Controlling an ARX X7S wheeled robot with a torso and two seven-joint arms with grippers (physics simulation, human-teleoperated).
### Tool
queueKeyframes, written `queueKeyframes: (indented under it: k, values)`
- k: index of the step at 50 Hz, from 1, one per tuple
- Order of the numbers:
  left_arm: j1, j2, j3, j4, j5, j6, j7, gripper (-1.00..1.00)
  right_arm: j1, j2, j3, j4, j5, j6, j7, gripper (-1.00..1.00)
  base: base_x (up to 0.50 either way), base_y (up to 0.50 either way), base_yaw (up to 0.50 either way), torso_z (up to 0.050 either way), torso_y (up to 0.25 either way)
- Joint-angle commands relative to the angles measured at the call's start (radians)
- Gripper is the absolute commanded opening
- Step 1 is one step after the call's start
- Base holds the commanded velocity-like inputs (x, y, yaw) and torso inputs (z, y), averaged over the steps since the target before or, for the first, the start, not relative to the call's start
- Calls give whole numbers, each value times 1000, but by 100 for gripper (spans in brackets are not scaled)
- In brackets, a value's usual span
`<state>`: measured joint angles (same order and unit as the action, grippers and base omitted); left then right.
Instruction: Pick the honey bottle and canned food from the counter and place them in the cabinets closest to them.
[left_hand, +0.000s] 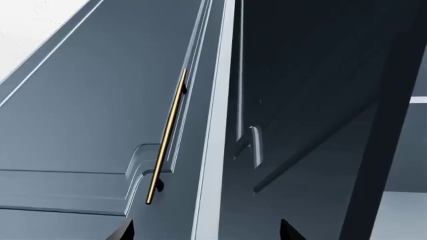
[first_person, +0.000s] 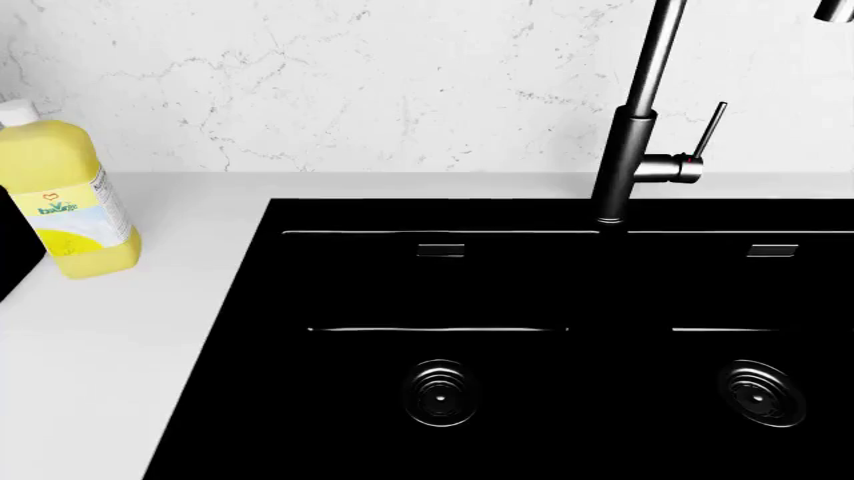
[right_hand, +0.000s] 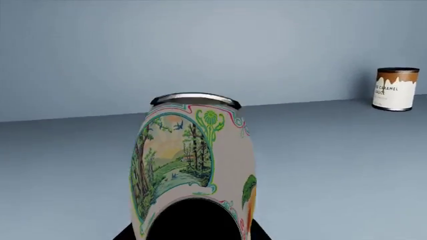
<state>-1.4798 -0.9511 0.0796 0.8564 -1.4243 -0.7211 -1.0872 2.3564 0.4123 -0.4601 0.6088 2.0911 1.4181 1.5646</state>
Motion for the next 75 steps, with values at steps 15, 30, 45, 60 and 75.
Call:
queueKeyframes:
  k: [15, 30, 45, 60, 75]
  values:
    - [33, 19, 69, 3, -53, 26, 59, 100, -51, 83, -247, -50, 114, -108, -26, 100, 3, -3, -4, 0, 0]
    - [27, 15, 67, 7, -66, 26, 53, 100, -36, 88, -264, -58, 93, -115, -71, 100, 0, 0, 0, 0, 0]
    - [20, 17, 71, 7, -70, 25, 52, 100, -1, 42, -117, -49, -56, 3, -45, 100, 0, 0, 0, 0, 0]
    - [17, 8, 65, 5, -80, 28, 52, 100, 0, -62, 159, -189, -361, 152, -160, 100, 0, 0, 0, 0, 0]
    - [25, 6, 62, 5, -79, 32, 52, 100, 0, -71, 169, -212, -376, 152, -207, 100, 0, 0, 0, 0, 0]
